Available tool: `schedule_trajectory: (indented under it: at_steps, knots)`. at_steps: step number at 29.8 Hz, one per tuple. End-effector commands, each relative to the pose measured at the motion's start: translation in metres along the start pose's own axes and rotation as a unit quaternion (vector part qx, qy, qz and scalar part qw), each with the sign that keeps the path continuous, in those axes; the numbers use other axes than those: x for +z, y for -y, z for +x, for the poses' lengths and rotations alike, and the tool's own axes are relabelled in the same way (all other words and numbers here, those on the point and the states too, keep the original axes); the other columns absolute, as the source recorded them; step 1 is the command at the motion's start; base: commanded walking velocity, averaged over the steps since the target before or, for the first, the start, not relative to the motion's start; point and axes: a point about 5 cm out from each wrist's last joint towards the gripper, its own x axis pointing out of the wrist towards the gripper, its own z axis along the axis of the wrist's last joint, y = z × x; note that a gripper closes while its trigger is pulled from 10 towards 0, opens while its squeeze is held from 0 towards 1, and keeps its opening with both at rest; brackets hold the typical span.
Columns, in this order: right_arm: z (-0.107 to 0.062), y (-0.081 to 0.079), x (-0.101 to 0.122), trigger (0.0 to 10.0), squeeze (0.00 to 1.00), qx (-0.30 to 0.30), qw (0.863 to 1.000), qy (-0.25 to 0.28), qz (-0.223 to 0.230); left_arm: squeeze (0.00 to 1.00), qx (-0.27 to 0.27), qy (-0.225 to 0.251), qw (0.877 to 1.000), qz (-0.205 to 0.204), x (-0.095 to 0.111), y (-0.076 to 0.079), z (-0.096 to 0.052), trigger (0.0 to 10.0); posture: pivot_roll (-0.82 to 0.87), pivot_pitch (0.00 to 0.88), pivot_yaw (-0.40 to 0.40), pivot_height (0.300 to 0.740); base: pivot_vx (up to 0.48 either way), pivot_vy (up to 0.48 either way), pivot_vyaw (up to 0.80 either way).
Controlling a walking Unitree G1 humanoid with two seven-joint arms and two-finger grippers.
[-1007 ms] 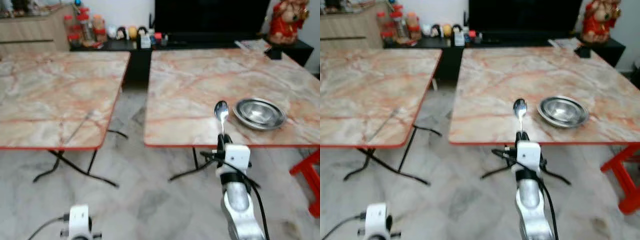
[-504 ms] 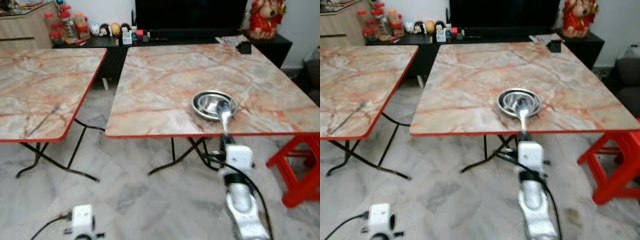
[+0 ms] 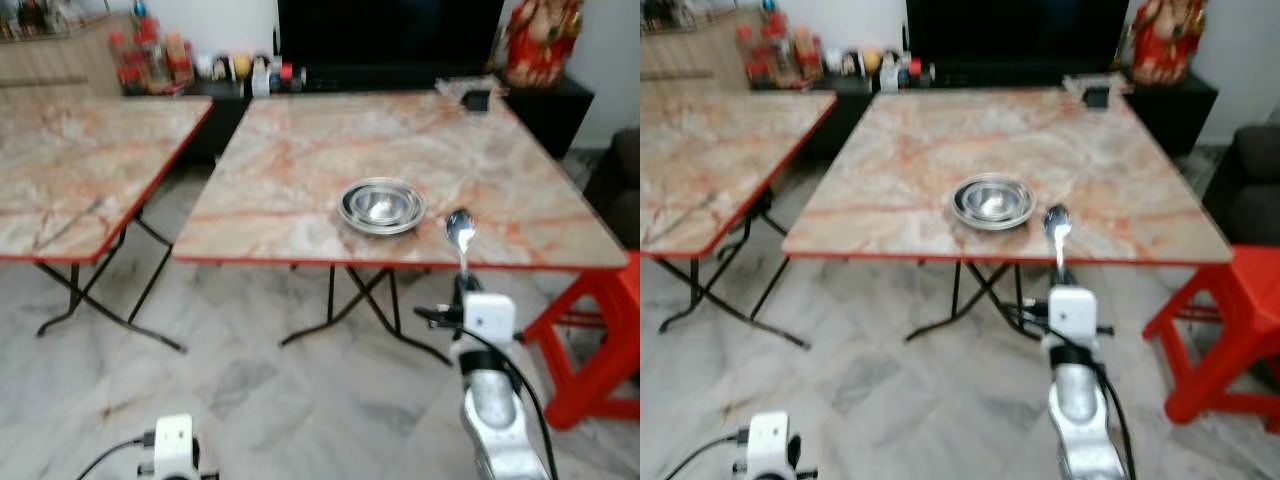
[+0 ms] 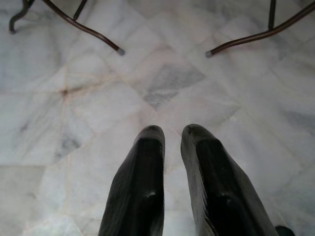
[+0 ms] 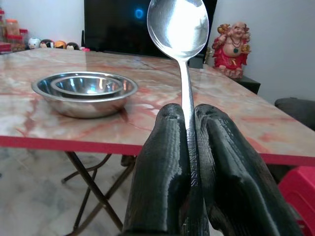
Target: Setting the table
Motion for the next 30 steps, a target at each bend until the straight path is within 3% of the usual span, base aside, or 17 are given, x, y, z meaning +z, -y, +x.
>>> schedule_trajectory:
  at_steps: [1,14,30]
  knots:
    - [0.0014,-0.0089,0.0040,10.0,0.00,0.010,1.000,0.005,0.010,0.00,0.012,-0.003,1.000,-0.001,0.0007,-0.0090,0.0009,10.0,-0.07,0.000,0.018,0.740,0.000,0.000,0.00]
    - [0.0033,-0.0050,0.0047,10.0,0.00,0.006,1.000,0.006,0.011,0.00,0.007,-0.003,1.000,-0.017,0.0009,-0.0123,0.0010,10.0,-0.07,0.000,0.016,0.740,0.000,0.000,0.00]
    - [0.0055,-0.0065,0.0097,10.0,0.00,0.007,1.000,0.014,0.017,0.00,0.012,0.000,1.000,-0.017,0.0054,-0.0153,0.0035,10.0,-0.07,0.000,0.022,0.740,0.290,0.000,0.00]
